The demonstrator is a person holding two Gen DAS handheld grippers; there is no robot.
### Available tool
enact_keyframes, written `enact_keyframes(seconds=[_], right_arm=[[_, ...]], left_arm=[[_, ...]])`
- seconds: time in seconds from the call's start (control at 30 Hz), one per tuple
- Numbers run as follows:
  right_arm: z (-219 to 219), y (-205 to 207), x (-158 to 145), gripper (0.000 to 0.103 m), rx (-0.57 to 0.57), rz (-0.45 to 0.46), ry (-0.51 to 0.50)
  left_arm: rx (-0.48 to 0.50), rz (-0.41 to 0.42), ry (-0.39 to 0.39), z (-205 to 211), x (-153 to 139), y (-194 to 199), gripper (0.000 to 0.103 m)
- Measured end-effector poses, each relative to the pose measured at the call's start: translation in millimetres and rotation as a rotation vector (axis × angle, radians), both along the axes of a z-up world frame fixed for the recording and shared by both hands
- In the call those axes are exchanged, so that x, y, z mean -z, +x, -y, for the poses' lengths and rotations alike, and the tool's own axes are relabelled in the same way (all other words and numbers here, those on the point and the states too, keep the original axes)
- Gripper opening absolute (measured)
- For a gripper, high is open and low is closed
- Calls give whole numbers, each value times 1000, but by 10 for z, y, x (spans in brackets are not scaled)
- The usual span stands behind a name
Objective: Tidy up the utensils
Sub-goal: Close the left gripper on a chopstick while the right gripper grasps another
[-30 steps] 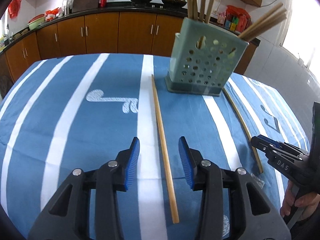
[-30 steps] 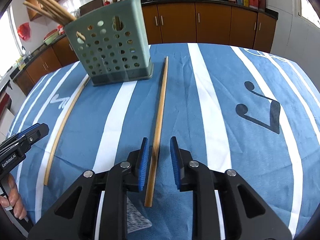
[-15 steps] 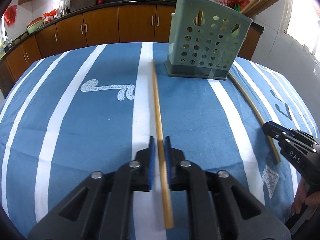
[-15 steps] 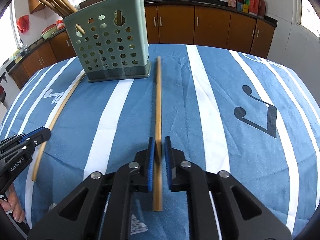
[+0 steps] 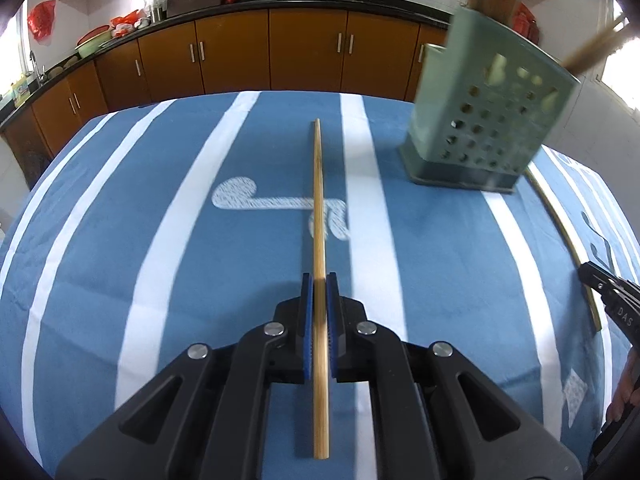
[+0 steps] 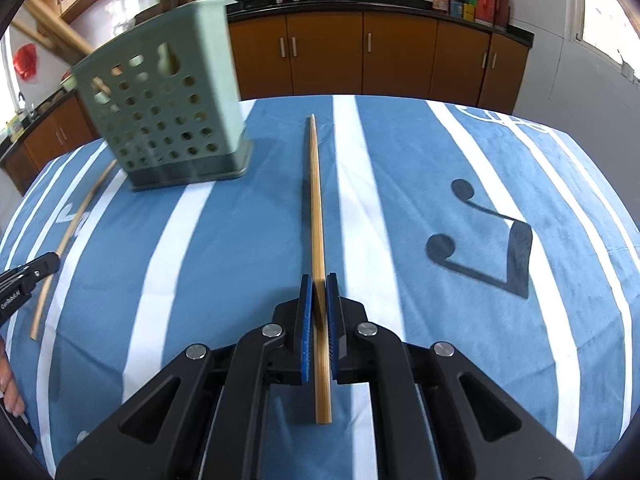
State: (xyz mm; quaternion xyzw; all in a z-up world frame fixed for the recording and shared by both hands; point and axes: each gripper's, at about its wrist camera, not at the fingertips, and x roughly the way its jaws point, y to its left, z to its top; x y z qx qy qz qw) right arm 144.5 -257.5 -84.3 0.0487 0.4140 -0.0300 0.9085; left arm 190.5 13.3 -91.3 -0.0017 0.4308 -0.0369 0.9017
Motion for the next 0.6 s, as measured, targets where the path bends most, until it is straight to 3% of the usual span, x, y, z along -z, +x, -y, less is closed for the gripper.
enact_keyframes(seconds=[0.6], right_arm=[[70, 66, 21, 8, 6, 3, 2]], left_arm=[[-7, 6, -4, -51, 8, 129, 11]])
